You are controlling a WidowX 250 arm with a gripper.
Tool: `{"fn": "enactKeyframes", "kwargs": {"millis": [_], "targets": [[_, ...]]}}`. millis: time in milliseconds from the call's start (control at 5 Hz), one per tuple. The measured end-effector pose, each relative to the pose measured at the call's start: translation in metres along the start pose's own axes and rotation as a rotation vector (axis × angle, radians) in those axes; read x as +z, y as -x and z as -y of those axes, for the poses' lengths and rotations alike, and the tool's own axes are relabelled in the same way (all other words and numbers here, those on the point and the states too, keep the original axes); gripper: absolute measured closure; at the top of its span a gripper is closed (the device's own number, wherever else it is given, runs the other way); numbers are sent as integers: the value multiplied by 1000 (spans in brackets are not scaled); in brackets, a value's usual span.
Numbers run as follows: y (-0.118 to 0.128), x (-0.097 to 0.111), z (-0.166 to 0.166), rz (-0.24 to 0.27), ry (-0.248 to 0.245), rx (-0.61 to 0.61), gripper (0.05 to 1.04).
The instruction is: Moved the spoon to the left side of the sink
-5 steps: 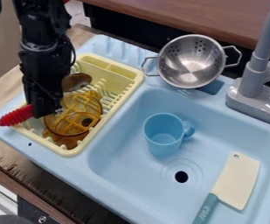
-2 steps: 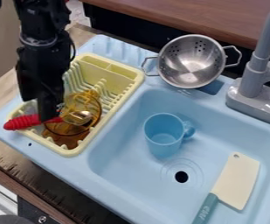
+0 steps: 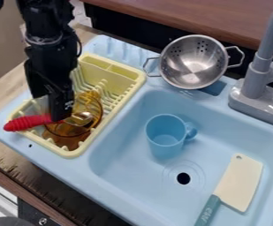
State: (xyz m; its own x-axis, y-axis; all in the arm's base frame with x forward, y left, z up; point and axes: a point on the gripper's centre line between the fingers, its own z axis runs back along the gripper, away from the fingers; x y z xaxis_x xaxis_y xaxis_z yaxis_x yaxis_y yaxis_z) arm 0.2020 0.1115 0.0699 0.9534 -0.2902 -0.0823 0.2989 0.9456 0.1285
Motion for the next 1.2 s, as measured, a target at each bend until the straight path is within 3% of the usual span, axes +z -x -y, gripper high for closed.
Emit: {"fn": "enactKeyframes", "kwargs": {"millis": [200,1000,1200], "targets": [[-6,1,3,78,-8,5,83],[-47,19,21,211,48,93,83],[-60,25,31,219,60,82,83]]}}
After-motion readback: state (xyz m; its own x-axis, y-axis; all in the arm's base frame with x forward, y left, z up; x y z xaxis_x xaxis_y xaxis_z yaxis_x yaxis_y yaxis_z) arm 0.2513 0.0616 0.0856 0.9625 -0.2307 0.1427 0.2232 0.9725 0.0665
